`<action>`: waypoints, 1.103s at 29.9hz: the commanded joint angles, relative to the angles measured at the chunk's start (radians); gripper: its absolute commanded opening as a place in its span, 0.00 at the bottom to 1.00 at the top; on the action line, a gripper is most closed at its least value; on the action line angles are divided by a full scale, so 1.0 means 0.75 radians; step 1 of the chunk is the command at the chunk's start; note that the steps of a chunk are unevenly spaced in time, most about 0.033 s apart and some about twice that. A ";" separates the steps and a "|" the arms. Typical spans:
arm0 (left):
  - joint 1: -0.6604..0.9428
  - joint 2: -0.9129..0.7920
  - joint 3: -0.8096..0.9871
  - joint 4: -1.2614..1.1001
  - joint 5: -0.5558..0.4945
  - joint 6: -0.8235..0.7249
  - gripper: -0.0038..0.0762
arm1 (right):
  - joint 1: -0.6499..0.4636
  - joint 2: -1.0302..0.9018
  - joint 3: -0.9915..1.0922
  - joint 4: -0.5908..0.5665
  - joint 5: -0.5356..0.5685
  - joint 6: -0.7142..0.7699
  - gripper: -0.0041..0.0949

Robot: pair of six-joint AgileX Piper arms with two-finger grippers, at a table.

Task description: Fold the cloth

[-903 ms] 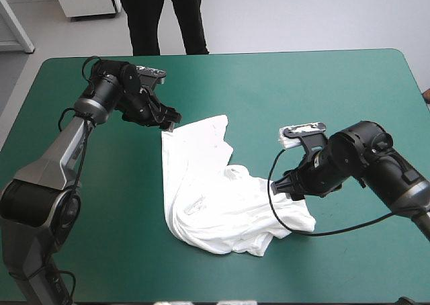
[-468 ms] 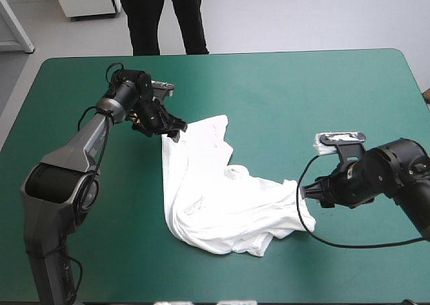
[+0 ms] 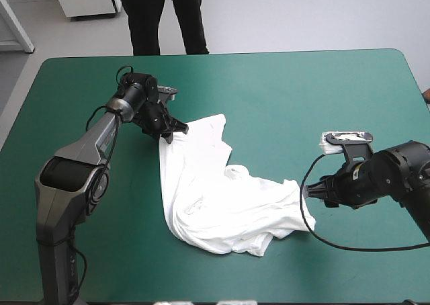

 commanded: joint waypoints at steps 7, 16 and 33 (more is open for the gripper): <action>-0.002 -0.054 -0.026 -0.033 0.001 0.015 0.04 | -0.010 -0.022 0.129 0.001 0.001 -0.040 0.54; -0.002 -0.054 -0.026 -0.062 -0.001 0.015 0.04 | 0.057 0.089 0.236 0.030 -0.218 -0.046 0.54; -0.002 -0.054 -0.026 -0.062 -0.004 0.018 0.04 | 0.187 0.407 0.326 -0.070 -0.522 0.071 0.53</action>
